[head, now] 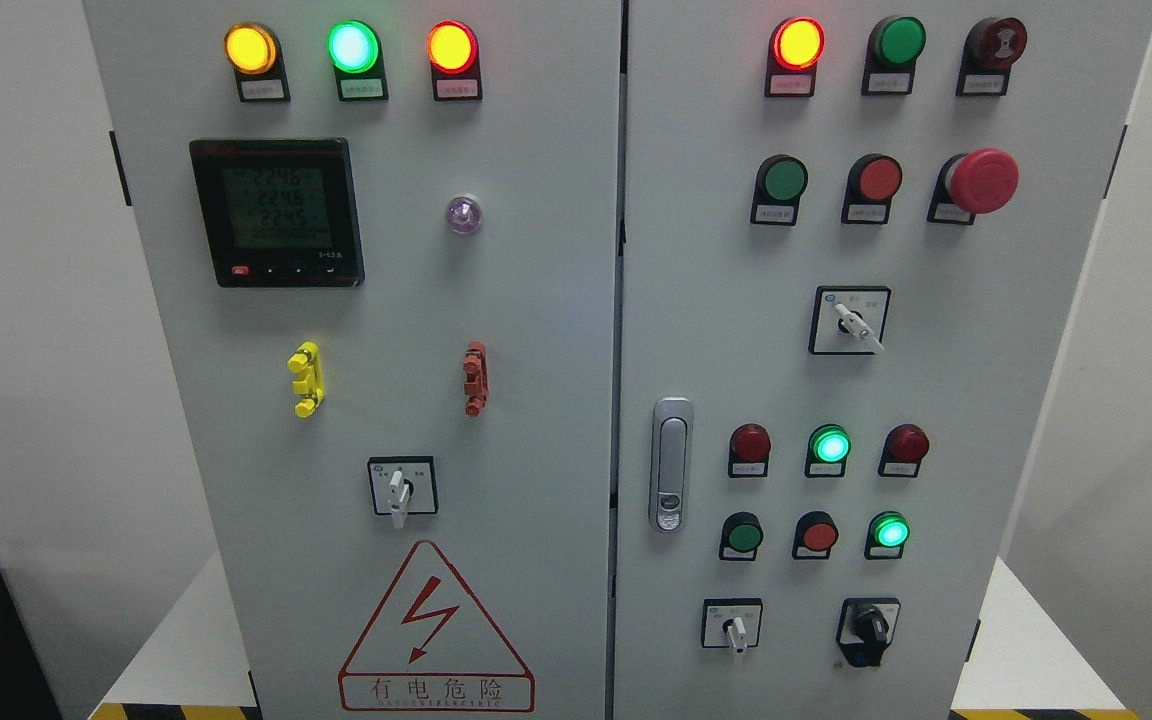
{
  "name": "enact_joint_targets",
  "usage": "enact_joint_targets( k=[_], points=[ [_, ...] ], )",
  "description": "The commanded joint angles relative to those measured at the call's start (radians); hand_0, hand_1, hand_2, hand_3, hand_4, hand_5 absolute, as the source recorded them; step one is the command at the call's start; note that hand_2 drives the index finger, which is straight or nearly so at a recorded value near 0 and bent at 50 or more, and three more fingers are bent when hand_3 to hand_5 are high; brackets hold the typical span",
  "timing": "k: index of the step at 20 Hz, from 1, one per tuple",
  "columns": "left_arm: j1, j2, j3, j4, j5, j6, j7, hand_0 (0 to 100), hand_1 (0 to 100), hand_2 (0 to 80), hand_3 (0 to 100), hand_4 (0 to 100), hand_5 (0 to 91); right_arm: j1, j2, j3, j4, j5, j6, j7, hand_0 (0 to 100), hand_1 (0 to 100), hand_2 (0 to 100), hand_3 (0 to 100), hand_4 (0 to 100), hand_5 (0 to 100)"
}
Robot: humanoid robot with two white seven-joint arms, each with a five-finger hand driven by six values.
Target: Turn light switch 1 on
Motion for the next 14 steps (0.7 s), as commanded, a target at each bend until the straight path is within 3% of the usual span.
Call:
enact_joint_targets(
  k=[1, 14],
  points=[
    [0.001, -0.002, 0.0, -0.001, 0.0, -0.002, 0.001, 27, 0, 0.0, 0, 4, 0.0, 0.0, 0.0, 0.0, 0.0, 0.0, 0.0, 0.001, 0, 0, 0, 0, 0, 0],
    [0.011, 0.001, 0.0, -0.016, -0.003, -0.008, 0.004, 27, 0, 0.0, 0, 7, 0.0, 0.0, -0.001, 0.0, 0.0, 0.0, 0.0, 0.001, 0, 0, 0, 0, 0, 0]
  ],
)
